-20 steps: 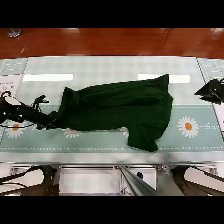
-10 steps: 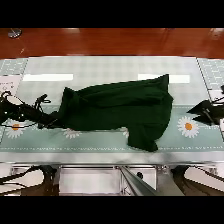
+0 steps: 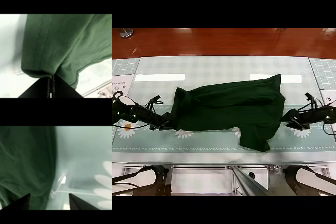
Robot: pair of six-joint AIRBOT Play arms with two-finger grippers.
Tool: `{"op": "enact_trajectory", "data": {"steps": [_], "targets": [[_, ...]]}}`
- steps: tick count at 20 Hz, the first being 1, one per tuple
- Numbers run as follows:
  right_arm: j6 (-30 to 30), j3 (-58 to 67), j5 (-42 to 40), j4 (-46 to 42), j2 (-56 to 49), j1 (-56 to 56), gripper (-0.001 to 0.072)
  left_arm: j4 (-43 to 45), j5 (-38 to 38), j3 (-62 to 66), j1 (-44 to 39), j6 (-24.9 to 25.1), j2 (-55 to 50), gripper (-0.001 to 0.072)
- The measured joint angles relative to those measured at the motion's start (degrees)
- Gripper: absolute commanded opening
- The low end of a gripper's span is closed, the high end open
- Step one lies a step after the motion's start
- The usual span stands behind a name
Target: Fold the shirts.
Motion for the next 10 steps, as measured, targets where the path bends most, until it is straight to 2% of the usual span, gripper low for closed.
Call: {"op": "enact_trajectory", "data": {"steps": [1,2,4,5,10], "targets": [[0.37,-0.57,-0.87,0.46,0.02,1.38,0.0528,0.0,-0.02,-0.02,0.0,0.02,0.0,0.0024],[0.94,-1.25,-1.84,1.14,0.09,2.95,0.0474,-0.02,-0.04,-0.02,0.0,0.02,0.0,0.0023],[2.71,-2.6,-4.85,1.36,0.07,5.97,0.0115,-0.04,-0.07,-0.02,0.0,0.02,0.0,0.0024],[3.69,-2.99,-5.9,1.2,0.07,7.34,0.0053,-0.04,-0.07,0.09,0.0,0.02,0.0,0.0023],[2.1,0.59,-6.82,6.27,6.69,11.61,0.004,-1.27,0.24,6.03,0.0,1.38,3.52,0.0022]]}}
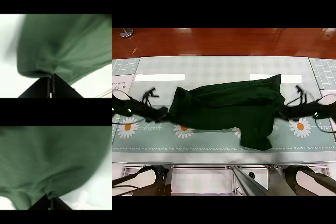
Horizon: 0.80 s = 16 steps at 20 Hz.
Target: Fold the shirts.
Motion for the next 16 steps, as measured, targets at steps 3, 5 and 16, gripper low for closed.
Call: {"op": "enact_trajectory", "data": {"steps": [3,5,16], "targets": [[-2.62,10.25,-0.44,2.12,9.49,0.7,0.004,-6.84,0.94,10.43,0.0,1.57,8.79,0.0022],[-4.26,19.82,-2.47,2.56,15.74,0.94,0.004,-12.28,4.55,18.84,0.0,2.19,16.28,0.0022],[6.82,68.87,-8.96,-16.83,29.05,1.11,0.004,-9.05,22.97,53.57,-0.07,1.55,47.6,0.0023]]}}
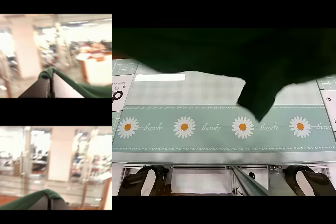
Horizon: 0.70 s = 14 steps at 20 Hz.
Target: Fold the shirts.
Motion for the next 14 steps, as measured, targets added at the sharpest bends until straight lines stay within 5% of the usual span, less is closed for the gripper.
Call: {"op": "enact_trajectory", "data": {"steps": [6,14], "targets": [[5.46,9.44,11.13,-9.14,1.84,0.0,0.004,12.94,-15.96,9.57,0.0,-5.68,3.23,0.0022],[5.92,7.85,40.5,-11.32,-3.63,0.02,0.0039,18.75,-46.71,4.85,1.46,-12.81,0.28,0.0021]]}}
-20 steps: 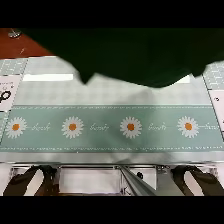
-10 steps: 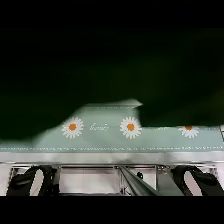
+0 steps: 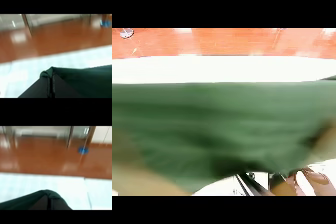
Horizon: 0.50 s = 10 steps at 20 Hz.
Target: Fold the shirts.
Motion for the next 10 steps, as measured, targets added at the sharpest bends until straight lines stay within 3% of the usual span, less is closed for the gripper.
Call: {"op": "enact_trajectory", "data": {"steps": [4,7,10], "targets": [[-1.07,-10.29,6.47,1.4,-8.72,0.04,0.0039,-1.03,-3.15,-17.05,0.28,-2.36,-2.34,0.0022],[-1.97,-15.87,5.68,2.95,-17.22,0.07,0.0039,-1.29,1.57,-30.75,-0.33,-1.66,-6.45,0.0021],[-2.49,-17.77,-1.11,3.82,-25.33,0.07,0.0039,-2.45,9.38,-37.99,-1.97,-0.52,-13.55,0.0022]]}}
